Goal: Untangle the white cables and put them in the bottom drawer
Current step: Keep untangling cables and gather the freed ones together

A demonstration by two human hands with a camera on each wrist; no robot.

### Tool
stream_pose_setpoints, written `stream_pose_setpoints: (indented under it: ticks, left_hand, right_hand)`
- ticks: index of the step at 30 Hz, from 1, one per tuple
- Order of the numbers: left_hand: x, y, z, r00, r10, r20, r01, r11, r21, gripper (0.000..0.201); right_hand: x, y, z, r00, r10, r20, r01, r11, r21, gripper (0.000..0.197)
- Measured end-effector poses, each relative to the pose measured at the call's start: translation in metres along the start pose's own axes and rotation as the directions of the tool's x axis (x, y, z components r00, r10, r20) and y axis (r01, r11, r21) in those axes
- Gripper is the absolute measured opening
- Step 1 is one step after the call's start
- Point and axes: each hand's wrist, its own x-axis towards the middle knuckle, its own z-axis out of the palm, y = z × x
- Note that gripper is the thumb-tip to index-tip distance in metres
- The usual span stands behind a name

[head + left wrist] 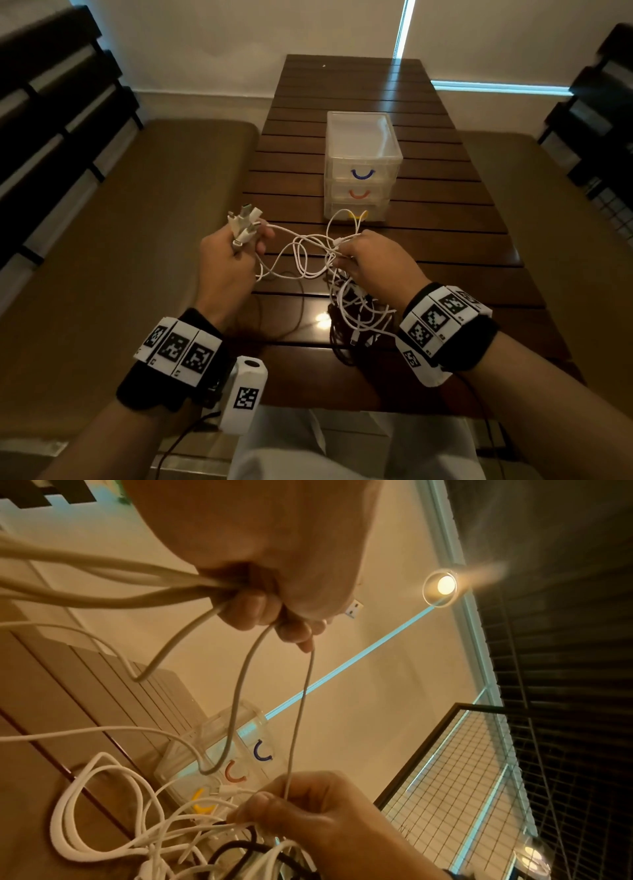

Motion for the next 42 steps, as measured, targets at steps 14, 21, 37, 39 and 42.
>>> stream_pose_setpoints:
  ticks: [14, 21, 37, 39, 42]
  left_hand:
    - [0.024, 0.008, -0.023, 0.988, -0.106, -0.108, 0.096, 0.991, -0.091, 0.035]
    - [0.01, -0.002, -0.017, 0.98, -0.184, 0.079, 0.15, 0.937, 0.316, 0.026]
    - [0.014, 0.004, -0.025, 0.998, -0.056, 0.025, 0.047, 0.965, 0.257, 0.032]
    - [0.016, 0.002, -0.029, 0.998, -0.04, 0.045, 0.025, 0.953, 0.301, 0.033]
    - [0.019, -0.002, -0.031, 0.992, -0.032, 0.121, -0.019, 0.917, 0.398, 0.028]
  right_hand:
    - [-0.033, -0.011, 0.002, 0.974, 0.075, -0.215, -0.129, 0.959, -0.251, 0.056]
    - [-0.039, 0.0, 0.013, 0.985, 0.173, 0.002, -0.173, 0.984, 0.03, 0.055]
    - [-0.022, -0.021, 0.008, 0.95, 0.038, -0.308, 0.062, 0.95, 0.308, 0.013]
    - [-0.024, -0.023, 0.002, 0.863, 0.127, -0.488, 0.07, 0.928, 0.365, 0.011]
    - [-0.025, -0.024, 0.0, 0.924, 0.107, -0.367, -0.022, 0.973, 0.228, 0.014]
